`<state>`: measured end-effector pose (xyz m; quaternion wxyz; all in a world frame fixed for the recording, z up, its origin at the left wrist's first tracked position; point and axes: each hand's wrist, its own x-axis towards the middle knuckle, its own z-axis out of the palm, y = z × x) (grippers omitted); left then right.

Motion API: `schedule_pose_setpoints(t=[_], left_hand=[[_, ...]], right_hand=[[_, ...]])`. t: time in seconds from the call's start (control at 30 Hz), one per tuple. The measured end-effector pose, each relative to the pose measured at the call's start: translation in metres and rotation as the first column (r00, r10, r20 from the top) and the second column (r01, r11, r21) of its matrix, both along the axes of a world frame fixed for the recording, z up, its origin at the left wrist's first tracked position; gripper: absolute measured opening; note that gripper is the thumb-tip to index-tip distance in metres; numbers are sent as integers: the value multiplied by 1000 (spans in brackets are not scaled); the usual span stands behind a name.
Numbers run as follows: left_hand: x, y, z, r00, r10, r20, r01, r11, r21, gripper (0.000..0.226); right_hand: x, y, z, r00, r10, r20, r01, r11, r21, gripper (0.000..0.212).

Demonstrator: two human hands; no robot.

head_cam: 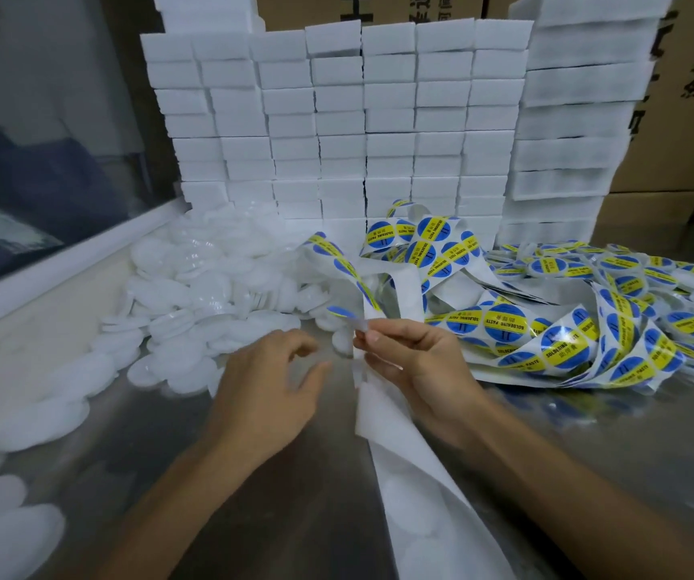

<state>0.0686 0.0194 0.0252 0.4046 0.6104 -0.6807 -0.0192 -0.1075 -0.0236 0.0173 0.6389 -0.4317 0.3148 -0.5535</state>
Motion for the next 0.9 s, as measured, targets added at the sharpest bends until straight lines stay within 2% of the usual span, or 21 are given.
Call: schedule_pose_setpoints(t=[0.07, 0.1, 0.17, 0.23, 0.37, 0.43, 0.5, 0.57, 0.6, 0.77, 0.9], left_hand=[[30, 17, -2, 973, 165, 161, -157, 986, -63, 31], [45, 25, -4, 937, 266, 227, -267, 963, -24, 42], [76, 34, -13, 836, 435, 335, -494, 862, 112, 68], [106, 39, -23, 786, 515, 343, -603, 762, 236, 90], [155, 48, -44, 794, 517, 319, -605, 727, 326, 111], [170, 52, -55, 804, 531, 268, -595, 720, 359, 109], [174, 52, -58, 833, 531, 155, -546, 743, 387, 106], [171, 45, -56, 835, 549, 37, -522, 770, 367, 105], [166, 41, -52, 838, 545, 28, -518, 777, 359, 105], [129, 13, -38, 927, 375, -1, -351, 870, 347, 113], [98, -11, -36, 962, 271, 29, -264, 898, 352, 118]], right_hand=[[1, 2, 1, 1000, 8, -26, -9, 1000, -13, 14], [1, 3, 1, 999, 12, -39, -13, 1000, -19, 15], [1, 5, 2, 998, 20, -59, -21, 1000, -15, 19], [2, 7, 3, 996, 31, -79, -32, 999, -7, 22], [0, 7, 4, 995, 52, -85, -52, 999, -1, 20], [-2, 6, 4, 994, 63, -88, -64, 998, -3, 18], [-3, 5, 3, 994, 66, -86, -66, 998, 0, 17], [-2, 4, 2, 995, 65, -79, -65, 998, 4, 17], [-2, 4, 2, 994, 70, -79, -70, 998, 3, 17], [-2, 5, 1, 992, 83, -96, -85, 996, -15, 16], [-3, 4, 1, 989, 96, -111, -99, 995, -24, 16]])
